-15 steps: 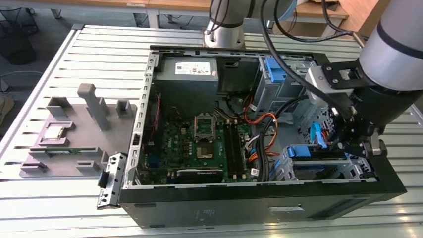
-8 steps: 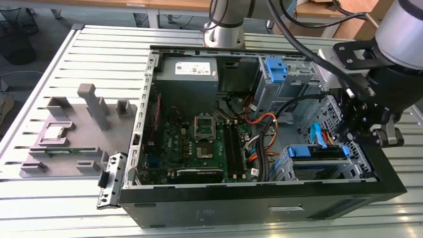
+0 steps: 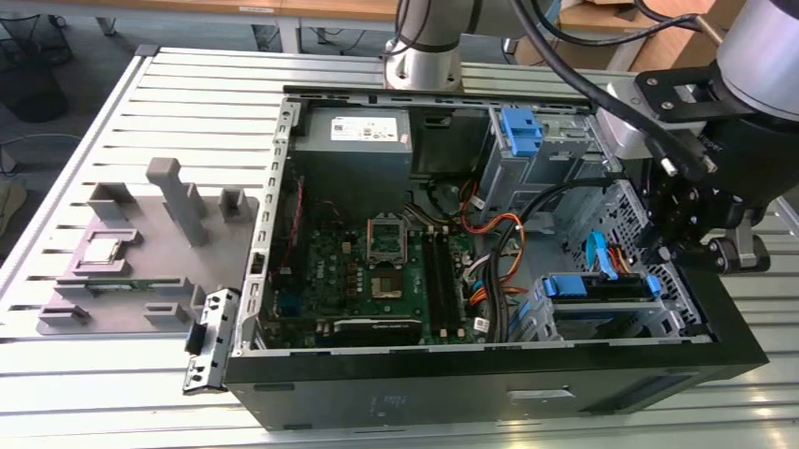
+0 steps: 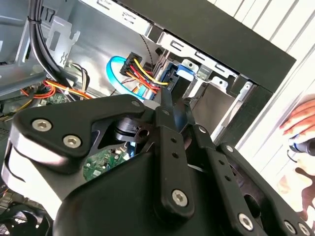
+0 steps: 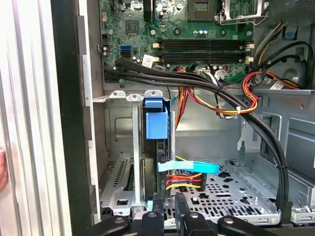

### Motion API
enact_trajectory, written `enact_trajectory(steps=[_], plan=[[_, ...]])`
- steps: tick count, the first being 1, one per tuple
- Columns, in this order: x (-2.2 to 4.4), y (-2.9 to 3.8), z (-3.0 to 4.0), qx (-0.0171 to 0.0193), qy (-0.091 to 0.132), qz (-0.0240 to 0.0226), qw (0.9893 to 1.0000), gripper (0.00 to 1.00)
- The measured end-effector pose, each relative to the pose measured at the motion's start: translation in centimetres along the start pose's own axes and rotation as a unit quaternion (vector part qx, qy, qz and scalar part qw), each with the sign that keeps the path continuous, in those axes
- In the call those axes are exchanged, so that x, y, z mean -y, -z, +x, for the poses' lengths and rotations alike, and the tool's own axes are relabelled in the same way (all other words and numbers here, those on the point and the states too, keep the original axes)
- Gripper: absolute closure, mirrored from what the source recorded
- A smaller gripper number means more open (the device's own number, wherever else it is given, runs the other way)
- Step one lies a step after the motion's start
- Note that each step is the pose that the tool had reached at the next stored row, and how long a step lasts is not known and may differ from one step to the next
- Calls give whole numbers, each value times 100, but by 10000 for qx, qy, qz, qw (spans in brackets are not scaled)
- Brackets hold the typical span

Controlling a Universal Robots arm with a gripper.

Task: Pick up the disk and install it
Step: 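Insert the second disk wire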

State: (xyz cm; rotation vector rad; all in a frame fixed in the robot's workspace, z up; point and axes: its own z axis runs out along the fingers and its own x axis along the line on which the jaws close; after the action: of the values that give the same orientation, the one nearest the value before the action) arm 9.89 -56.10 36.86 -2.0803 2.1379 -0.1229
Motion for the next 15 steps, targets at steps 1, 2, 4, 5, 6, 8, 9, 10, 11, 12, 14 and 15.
enact_trajectory(steps=[1,2,4,5,6,8,9,10,11,12,14,15], plan=[[1,0,0,-2,-2,-42,10000,76],[3,-2,0,-4,-6,-113,9999,76],[11,-7,0,-10,-15,-298,9996,76],[14,-9,0,-13,-19,-388,9992,76],[18,-11,0,-15,-24,-486,9988,76],[23,-15,0,-20,-32,-639,9980,76],[24,-15,-1,-21,-34,-676,9977,76],[24,-14,-1,-22,-35,-683,9977,76],[23,-14,0,-22,-35,-685,9976,76],[24,-14,0,-22,-35,-688,9976,76],[24,-14,0,-22,-35,-691,9976,76],[24,-13,0,-22,-35,-692,9976,76]])
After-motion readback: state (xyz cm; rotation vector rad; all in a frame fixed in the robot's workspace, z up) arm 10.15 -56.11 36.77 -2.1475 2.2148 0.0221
